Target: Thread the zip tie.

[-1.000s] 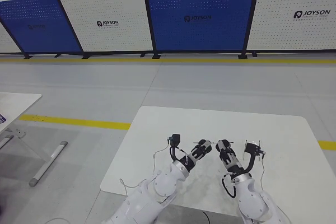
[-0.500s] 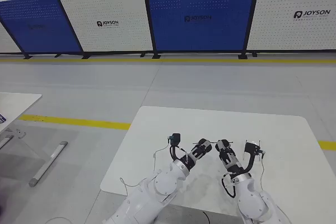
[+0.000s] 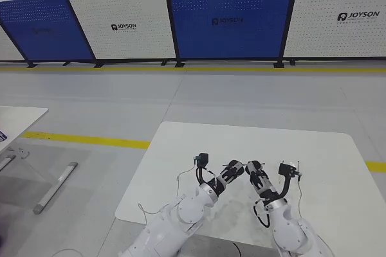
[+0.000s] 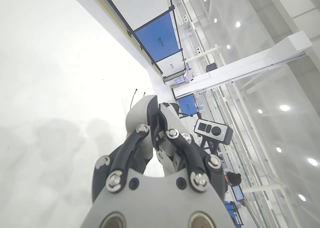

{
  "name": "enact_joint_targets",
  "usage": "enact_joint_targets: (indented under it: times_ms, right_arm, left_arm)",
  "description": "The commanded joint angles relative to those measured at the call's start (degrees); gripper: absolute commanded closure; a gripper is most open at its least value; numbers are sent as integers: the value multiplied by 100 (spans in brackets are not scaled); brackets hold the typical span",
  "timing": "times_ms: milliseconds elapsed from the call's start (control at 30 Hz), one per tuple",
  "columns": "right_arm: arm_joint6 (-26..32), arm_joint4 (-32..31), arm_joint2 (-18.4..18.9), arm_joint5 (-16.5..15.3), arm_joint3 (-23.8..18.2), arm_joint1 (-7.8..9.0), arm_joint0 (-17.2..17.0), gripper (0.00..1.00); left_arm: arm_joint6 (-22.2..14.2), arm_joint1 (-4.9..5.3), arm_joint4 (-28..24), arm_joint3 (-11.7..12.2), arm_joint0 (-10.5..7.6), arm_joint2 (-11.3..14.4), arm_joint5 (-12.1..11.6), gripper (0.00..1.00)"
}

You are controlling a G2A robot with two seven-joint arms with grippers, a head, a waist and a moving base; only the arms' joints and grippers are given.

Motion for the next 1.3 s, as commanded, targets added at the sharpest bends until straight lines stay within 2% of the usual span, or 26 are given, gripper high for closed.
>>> enact_joint_targets:
  times_ms: [0,167,433,900,933,1033,1167,1267]
  right_arm:
    - [85,78,7,-68,8,1,13,100]
    - [387,481,111,-187,28,11,62,100]
    - [765,667,180,-108,90,27,145,100]
    - [886,830,207,-118,158,35,173,100]
    - [883,843,211,-115,157,36,169,88]
    - [860,860,228,-117,149,39,153,80]
    - [844,834,235,-141,126,45,123,82]
    - [809,823,243,-159,111,49,100,92]
  left_arm:
    - [-9,0,2,-2,3,-5,2,100]
    - [-56,6,-9,-38,24,-44,2,100]
    - [-132,19,-4,-121,74,-96,-32,100]
    - [-115,19,6,-110,113,-129,-40,100]
    - [-111,18,8,-103,111,-129,-38,100]
    - [-104,14,12,-91,108,-124,-34,100]
    - [-102,8,0,-72,103,-114,-25,100]
    - [-90,3,-5,-65,100,-111,-26,100]
